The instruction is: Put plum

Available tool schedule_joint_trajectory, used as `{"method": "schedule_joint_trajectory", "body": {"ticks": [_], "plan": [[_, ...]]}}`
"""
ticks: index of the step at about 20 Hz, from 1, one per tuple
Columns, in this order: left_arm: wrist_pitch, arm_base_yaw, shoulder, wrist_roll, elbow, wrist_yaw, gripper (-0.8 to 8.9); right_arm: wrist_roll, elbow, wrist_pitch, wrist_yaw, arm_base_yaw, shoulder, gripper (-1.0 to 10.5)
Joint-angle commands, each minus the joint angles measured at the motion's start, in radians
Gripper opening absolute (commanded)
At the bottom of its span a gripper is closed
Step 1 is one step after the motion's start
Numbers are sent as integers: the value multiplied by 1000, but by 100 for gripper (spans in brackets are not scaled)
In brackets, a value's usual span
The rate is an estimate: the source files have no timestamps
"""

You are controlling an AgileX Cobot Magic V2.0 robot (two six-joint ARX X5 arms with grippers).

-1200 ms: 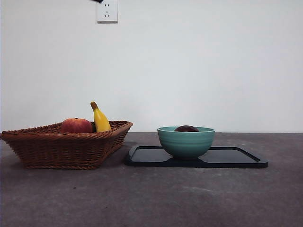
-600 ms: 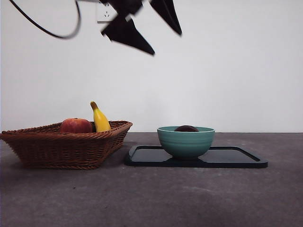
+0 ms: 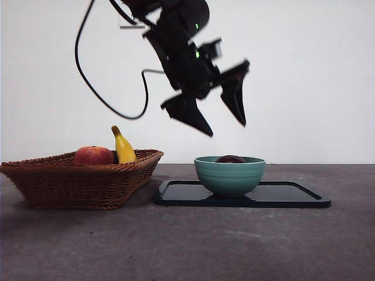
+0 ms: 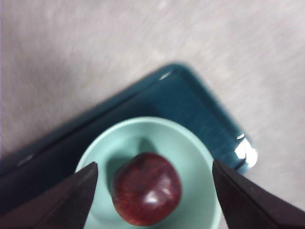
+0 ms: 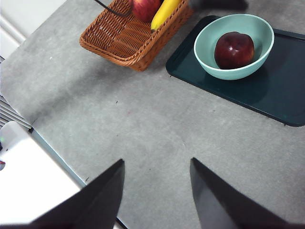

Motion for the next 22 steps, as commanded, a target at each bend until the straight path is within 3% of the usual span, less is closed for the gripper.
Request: {"method": "schedule_joint_trajectory", "body": {"ticks": [1,16,19,22], "plan": [[6,-17,53,37,30,-8,374,8,9,10,-1,5,6,220],[-4,-50,143,78,30,-55,369,8,9,9,-1,5,6,220],[-21,-50,143,96,30,-55,306,8,9,9,-1,5,6,220],[-38,-50,143,115,30,-55,304,8,9,9,-1,5,6,220]]}}
